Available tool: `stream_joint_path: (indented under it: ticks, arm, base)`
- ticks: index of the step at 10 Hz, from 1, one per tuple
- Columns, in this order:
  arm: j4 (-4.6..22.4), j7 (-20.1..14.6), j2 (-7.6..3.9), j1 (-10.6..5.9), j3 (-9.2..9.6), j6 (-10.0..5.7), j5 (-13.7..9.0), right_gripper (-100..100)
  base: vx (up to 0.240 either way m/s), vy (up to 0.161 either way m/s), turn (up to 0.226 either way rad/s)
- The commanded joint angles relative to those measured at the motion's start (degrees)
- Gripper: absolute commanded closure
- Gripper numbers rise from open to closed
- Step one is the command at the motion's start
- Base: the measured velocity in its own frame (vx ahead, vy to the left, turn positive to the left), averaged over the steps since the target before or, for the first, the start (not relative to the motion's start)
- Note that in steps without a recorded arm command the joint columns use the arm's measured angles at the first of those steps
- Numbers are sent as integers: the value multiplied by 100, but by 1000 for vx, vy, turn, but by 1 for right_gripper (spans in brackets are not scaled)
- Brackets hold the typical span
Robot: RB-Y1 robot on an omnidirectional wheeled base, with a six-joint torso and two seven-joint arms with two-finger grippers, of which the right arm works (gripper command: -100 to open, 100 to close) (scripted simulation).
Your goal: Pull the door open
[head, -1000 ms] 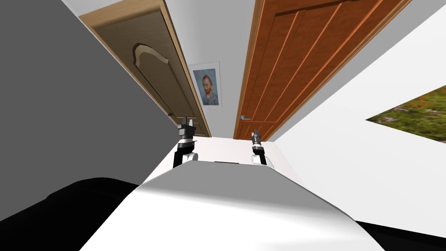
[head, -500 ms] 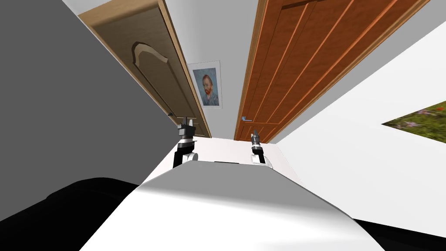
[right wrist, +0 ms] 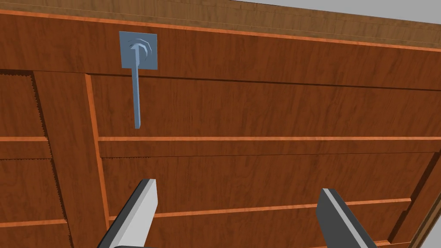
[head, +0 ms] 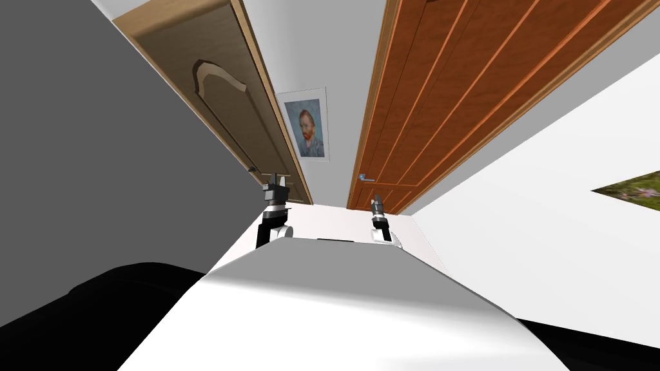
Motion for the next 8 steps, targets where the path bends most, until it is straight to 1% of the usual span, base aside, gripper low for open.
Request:
stream_joint_path:
  ticks: [1,3,4,5,8]
  arm:
    - [286,-20,-27,-124,-36,-69,-29,-100]
    - [684,-35,-49,-283,-80,-145,-62,-100]
    - [826,-42,-59,-360,-101,-182,-78,-100]
    - [882,-42,-59,-360,-101,-182,-78,-100]
    - [1399,-62,-84,-576,-161,-285,-124,-100]
  base:
    - [91,-15,50]
    - [87,-36,43]
    - [91,-38,42]
    - [67,-19,20]
    - [77,-13,36]
